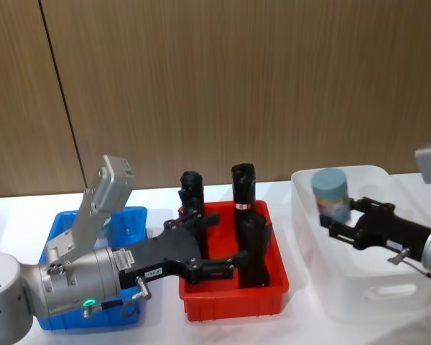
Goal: Pick the cotton swabs from the blue box and place them into the white box.
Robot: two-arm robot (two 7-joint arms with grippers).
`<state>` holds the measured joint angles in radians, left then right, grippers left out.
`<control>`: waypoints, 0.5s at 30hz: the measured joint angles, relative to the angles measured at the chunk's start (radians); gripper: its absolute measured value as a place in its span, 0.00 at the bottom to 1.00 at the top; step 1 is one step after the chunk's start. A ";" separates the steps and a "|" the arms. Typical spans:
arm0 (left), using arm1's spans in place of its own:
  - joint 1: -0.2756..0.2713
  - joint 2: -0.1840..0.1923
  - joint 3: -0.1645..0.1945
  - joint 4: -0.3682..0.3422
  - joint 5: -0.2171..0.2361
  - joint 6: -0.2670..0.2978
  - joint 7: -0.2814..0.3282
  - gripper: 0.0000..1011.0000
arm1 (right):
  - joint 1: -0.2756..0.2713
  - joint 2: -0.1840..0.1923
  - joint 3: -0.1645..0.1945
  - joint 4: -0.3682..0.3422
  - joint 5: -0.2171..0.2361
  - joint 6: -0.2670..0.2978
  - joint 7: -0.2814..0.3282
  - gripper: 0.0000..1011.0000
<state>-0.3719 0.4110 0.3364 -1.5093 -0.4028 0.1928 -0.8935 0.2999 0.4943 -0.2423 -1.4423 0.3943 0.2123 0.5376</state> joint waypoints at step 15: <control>0.000 0.000 0.000 0.000 0.000 0.000 0.000 0.99 | 0.066 0.009 0.022 0.143 -0.056 0.042 -0.040 0.66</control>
<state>-0.3720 0.4110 0.3364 -1.5094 -0.4028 0.1928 -0.8935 0.3662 0.5030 -0.2201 -1.2995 0.3386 0.2547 0.4976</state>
